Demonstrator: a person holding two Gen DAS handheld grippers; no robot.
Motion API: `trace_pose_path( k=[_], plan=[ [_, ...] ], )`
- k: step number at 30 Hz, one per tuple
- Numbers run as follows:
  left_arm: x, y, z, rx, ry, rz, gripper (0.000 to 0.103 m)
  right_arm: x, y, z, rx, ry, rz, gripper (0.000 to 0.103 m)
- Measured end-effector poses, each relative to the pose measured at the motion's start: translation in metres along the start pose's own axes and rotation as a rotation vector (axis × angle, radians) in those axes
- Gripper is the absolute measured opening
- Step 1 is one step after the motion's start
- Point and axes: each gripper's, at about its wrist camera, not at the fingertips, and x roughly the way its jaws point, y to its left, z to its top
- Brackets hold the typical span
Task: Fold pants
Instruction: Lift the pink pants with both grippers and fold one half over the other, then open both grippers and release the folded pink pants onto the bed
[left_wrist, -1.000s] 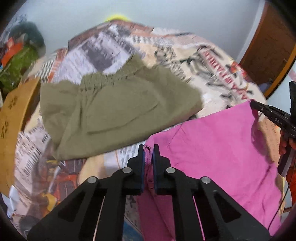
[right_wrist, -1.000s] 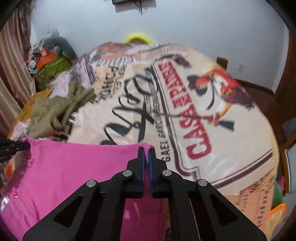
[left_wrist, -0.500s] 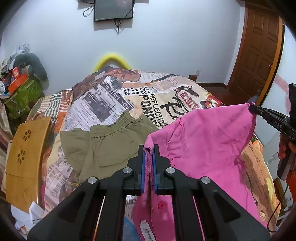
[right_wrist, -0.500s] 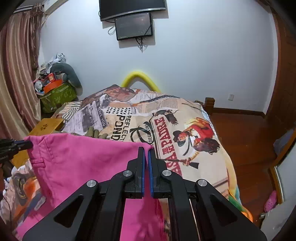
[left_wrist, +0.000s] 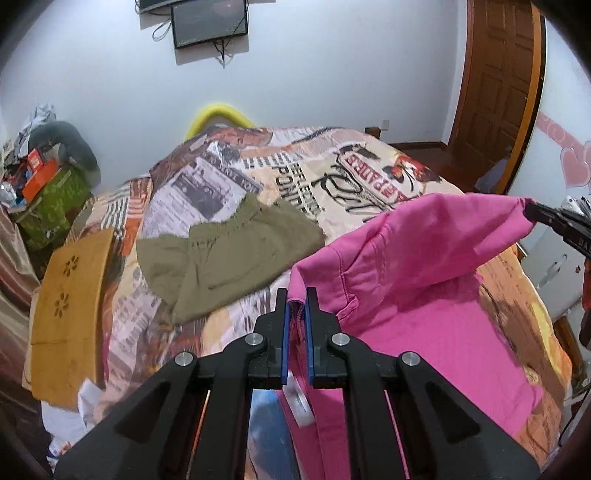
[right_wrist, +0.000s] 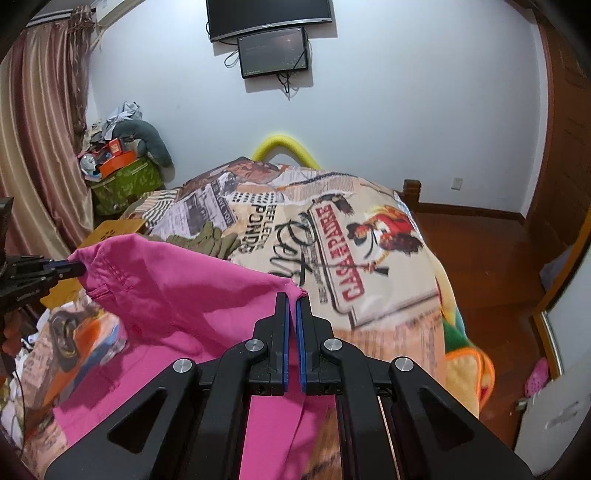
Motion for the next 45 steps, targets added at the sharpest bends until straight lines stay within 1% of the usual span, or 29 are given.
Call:
trace_pose_path(
  k=[5, 8, 13, 18, 21, 25, 29, 32, 35, 38, 40, 41, 42, 43, 44, 45],
  plan=[
    [-0.015, -0.004, -0.024, -0.007, 0.006, -0.009, 0.007, -0.019, 0.002, -0.027, 0.045, 0.015, 0.003, 0.003],
    [-0.021, -0.008, -0.042, 0.005, 0.02, -0.011, 0.007, -0.027, 0.004, -0.046, 0.068, 0.044, 0.014, 0.003],
    [-0.021, -0.018, -0.081, 0.037, 0.059, 0.008, 0.007, -0.034, 0.015, -0.079, 0.033, 0.101, 0.006, 0.003],
    [-0.013, -0.018, -0.121, 0.022, 0.117, 0.01, 0.007, -0.04, 0.024, -0.116, 0.015, 0.161, 0.004, 0.003],
    [-0.014, -0.019, -0.137, 0.013, 0.127, 0.009, 0.007, -0.044, 0.028, -0.133, 0.001, 0.179, 0.011, 0.003],
    [-0.02, -0.018, -0.15, -0.004, 0.134, 0.004, 0.008, -0.048, 0.031, -0.145, 0.0, 0.19, -0.003, 0.003],
    [-0.018, -0.013, -0.163, -0.041, 0.166, 0.003, 0.008, -0.053, 0.03, -0.154, 0.027, 0.192, 0.001, 0.003],
    [-0.019, -0.011, -0.173, -0.057, 0.182, 0.026, 0.008, -0.055, 0.031, -0.161, 0.031, 0.206, -0.005, 0.005],
    [-0.024, -0.008, -0.177, -0.062, 0.186, 0.038, 0.008, -0.056, 0.031, -0.167, 0.013, 0.236, -0.035, 0.008],
    [-0.031, -0.007, -0.177, -0.056, 0.187, 0.044, 0.008, -0.058, 0.031, -0.173, 0.004, 0.254, -0.059, 0.016],
    [-0.036, -0.009, -0.174, -0.047, 0.195, 0.039, 0.011, -0.06, 0.03, -0.176, -0.004, 0.265, -0.081, 0.03],
    [-0.038, -0.011, -0.172, -0.042, 0.194, 0.034, 0.012, -0.063, 0.03, -0.178, -0.008, 0.265, -0.094, 0.033],
    [-0.041, -0.013, -0.17, -0.037, 0.189, 0.032, 0.017, -0.064, 0.03, -0.178, -0.011, 0.264, -0.099, 0.036],
    [-0.045, -0.016, -0.167, -0.028, 0.18, 0.033, 0.026, -0.067, 0.031, -0.178, -0.014, 0.262, -0.102, 0.036],
    [-0.048, -0.019, -0.165, -0.019, 0.174, 0.036, 0.033, -0.07, 0.032, -0.176, -0.019, 0.259, -0.104, 0.036],
    [-0.052, -0.024, -0.161, -0.005, 0.158, 0.041, 0.046, -0.072, 0.033, -0.174, -0.022, 0.257, -0.109, 0.037]
  ],
)
